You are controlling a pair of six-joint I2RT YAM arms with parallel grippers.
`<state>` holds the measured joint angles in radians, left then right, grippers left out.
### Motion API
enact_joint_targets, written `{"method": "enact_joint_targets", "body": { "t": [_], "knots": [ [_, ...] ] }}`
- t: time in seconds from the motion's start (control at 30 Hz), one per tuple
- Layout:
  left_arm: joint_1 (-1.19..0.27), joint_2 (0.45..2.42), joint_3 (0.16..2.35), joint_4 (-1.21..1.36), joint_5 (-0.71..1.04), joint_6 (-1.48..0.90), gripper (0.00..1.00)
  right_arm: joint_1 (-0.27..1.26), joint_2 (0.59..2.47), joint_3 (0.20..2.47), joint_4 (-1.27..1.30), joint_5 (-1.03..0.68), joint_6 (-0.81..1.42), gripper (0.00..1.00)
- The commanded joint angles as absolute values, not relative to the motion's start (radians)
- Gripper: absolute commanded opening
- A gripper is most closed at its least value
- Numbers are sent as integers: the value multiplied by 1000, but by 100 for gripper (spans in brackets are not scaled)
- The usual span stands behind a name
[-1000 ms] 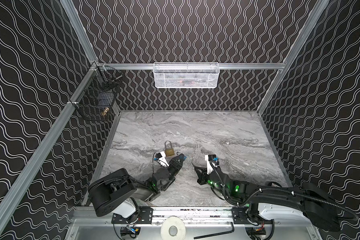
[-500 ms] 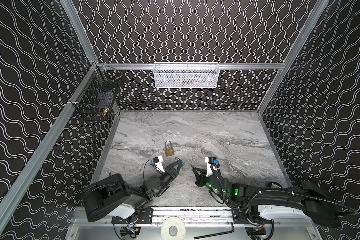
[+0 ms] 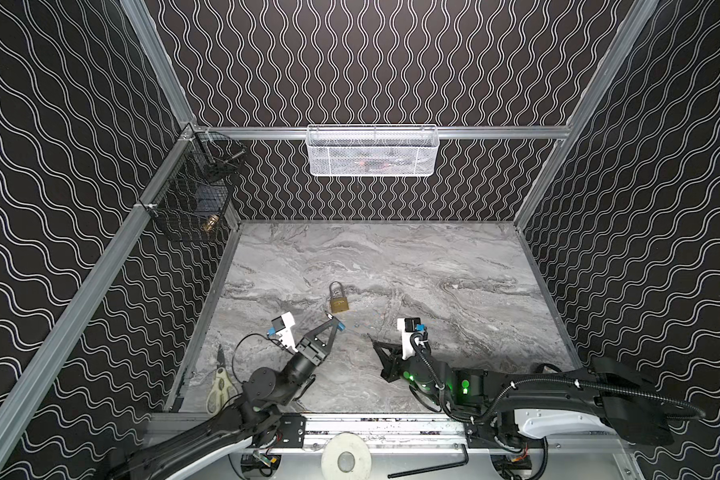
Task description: Unlock with the key
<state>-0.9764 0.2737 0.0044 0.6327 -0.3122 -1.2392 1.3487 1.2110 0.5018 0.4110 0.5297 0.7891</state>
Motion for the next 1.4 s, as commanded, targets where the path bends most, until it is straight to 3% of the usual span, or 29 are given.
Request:
{"method": "enact_joint_targets", "body": {
  "t": [0.0, 0.17, 0.4, 0.93, 1.37],
  "knots": [
    [-977, 122, -13, 215, -333, -1222, 0, 1358, 1250, 568, 411, 559, 707, 0],
    [-977, 54, -6, 118, -350, -1260, 0, 1397, 1338, 663, 402, 585, 644, 0],
    [-979, 60, -6, 101, -456, -1323, 0, 1478, 1348, 704, 241, 712, 816, 0],
    [-979, 12, -3, 47, -474, -1355, 0, 1464, 1469, 757, 381, 598, 730, 0],
    [-979, 14, -3, 51, -464, -1350, 0, 1448, 1514, 802, 354, 552, 719, 0]
  ]
}}
